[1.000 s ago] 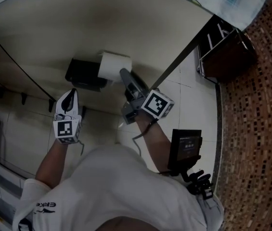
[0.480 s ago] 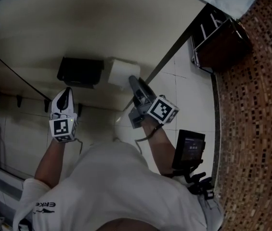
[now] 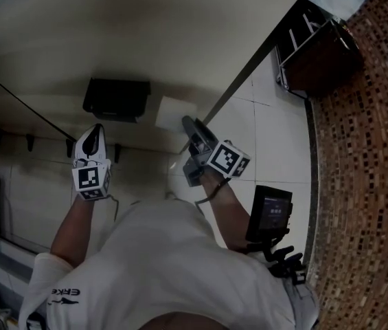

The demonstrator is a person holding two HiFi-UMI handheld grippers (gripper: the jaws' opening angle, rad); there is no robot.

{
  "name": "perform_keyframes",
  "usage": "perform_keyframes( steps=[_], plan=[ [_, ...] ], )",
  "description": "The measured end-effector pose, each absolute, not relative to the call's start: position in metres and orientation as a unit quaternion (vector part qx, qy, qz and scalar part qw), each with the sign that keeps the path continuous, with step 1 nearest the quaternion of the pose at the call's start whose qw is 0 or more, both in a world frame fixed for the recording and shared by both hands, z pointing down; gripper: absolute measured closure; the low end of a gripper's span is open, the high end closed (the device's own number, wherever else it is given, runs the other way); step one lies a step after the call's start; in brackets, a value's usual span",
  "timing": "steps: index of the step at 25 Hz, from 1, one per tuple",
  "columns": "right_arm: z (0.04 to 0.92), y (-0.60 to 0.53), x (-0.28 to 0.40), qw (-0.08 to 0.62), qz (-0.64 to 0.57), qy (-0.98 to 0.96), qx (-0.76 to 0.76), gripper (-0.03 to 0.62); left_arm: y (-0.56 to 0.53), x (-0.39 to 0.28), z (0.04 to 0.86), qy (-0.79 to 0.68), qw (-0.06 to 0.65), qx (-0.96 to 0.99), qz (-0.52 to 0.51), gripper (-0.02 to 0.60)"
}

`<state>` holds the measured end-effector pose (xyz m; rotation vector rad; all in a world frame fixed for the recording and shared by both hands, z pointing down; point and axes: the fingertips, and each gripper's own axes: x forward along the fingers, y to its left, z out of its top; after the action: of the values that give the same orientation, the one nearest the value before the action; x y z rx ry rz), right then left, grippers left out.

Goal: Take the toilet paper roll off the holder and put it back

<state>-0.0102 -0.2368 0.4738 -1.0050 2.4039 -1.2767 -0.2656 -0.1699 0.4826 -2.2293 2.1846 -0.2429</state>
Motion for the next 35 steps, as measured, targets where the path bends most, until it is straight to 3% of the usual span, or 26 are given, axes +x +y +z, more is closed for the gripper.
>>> perform_keyframes(
  steps=[9, 14, 19, 24, 28, 35],
  plan=[
    [0.495, -0.234, -0.023, 0.115, -0.457, 0.814, -0.339, 0.421, -0.178, -0.276, 0.527, 0.662, -0.043, -0.739, -0.12, 0.572],
    [0.499, -0.235, -0.03, 0.111, -0.46, 0.813, -0.338, 0.421, -0.195, -0.283, 0.567, 0.613, -0.084, -0.767, -0.169, 0.408],
    [0.5, -0.238, -0.031, 0.109, -0.459, 0.813, -0.341, 0.421, -0.215, -0.277, 0.58, 0.564, -0.081, -0.793, -0.213, 0.354],
    [0.498, -0.237, -0.026, 0.115, -0.457, 0.813, -0.343, 0.421, -0.22, -0.265, 0.576, 0.537, -0.058, -0.808, -0.234, 0.354],
    [0.5, -0.238, -0.024, 0.115, -0.458, 0.812, -0.344, 0.421, -0.212, -0.262, 0.573, 0.53, -0.057, -0.813, -0.236, 0.399],
    [0.506, -0.241, -0.022, 0.112, -0.465, 0.811, -0.337, 0.421, -0.193, -0.254, 0.574, 0.51, -0.066, -0.821, -0.247, 0.397]
  ],
)
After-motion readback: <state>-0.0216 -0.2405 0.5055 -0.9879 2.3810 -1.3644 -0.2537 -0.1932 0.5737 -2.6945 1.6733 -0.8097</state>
